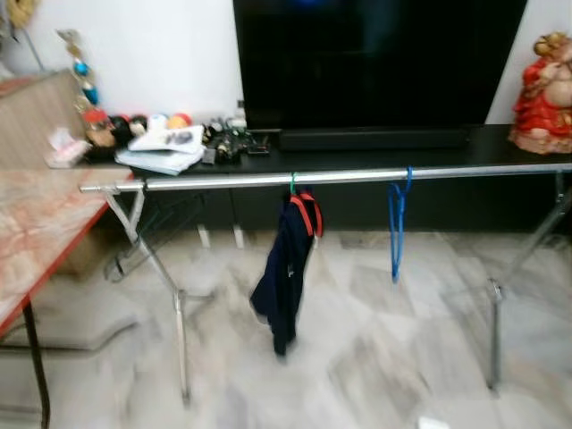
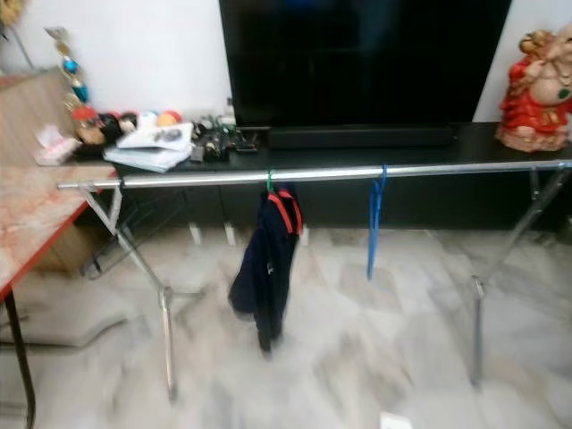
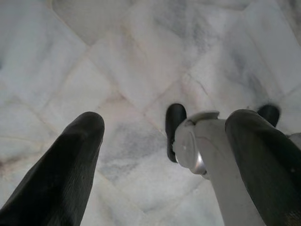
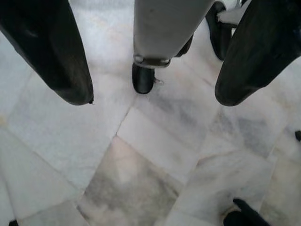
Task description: Hang hanger
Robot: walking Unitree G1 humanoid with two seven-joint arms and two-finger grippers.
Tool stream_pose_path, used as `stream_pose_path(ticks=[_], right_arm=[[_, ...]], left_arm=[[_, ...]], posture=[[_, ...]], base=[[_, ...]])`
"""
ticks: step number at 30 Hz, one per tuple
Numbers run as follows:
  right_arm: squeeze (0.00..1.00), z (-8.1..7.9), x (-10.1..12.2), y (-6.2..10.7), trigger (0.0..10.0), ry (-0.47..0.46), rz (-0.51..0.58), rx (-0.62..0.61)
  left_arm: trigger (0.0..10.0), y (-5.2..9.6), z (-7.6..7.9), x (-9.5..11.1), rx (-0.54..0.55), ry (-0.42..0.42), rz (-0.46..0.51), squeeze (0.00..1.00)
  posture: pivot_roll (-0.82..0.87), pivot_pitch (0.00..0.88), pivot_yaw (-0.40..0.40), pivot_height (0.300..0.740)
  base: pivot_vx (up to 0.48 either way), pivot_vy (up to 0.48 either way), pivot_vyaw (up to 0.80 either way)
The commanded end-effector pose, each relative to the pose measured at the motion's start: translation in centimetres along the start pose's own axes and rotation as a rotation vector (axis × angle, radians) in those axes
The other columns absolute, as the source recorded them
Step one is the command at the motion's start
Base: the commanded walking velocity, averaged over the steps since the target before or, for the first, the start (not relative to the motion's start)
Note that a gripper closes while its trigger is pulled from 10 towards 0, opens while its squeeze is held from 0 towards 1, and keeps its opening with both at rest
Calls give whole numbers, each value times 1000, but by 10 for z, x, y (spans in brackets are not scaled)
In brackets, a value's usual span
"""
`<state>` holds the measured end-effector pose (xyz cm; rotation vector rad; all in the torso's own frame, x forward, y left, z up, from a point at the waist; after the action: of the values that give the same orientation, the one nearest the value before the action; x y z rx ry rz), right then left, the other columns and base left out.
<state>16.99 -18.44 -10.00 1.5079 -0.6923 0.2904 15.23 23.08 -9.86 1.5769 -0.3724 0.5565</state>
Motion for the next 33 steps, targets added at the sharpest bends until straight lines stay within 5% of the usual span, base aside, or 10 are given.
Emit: stream_pose_path(ticks=[1, 26, 33], right_arm=[[0, 0, 5, -1, 10000, 8, 7, 0], [0, 5, 2, 0, 10000, 23, -12, -4], [0, 4, 0, 0, 10000, 28, -23, 2]], left_arm=[[10000, 1, -2, -5, 5, -10, -17, 0], [10000, 1, 1, -8, 11, 21, -18, 0], [10000, 1, 1, -7, 10, 19, -15, 0]], posture=[[36, 4, 37, 740], [35, 16, 19, 740], [35, 20, 20, 740]], base=[[-251, 0, 0], [-102, 0, 0], [0, 0, -758]])
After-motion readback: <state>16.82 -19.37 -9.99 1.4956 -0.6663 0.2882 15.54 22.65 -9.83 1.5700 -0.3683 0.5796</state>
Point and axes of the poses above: a point about 5 cm out from each wrist's last joint towards the gripper, its own y axis pointing back from the gripper into the wrist, its own x axis along the axis of the wrist's last joint, z = x × y, the point moved 1 cm from there along -y, pointing out of the wrist towards the gripper, and after that the axes turned 3 degrees about -y, right-handed, at the moved point
